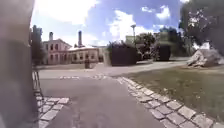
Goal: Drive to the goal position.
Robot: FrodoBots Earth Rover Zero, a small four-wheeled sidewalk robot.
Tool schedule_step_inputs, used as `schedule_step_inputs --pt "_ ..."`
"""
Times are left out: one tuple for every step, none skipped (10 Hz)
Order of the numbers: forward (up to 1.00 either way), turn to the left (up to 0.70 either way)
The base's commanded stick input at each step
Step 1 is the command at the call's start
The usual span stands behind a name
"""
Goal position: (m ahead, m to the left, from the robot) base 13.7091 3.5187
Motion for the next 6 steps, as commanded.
schedule_step_inputs --pt "0.85 0.22" --pt "0.85 0.35" --pt "0.85 0.35" --pt "0.85 0.12" --pt "0.85 0.01" --pt "0.85 0.01"
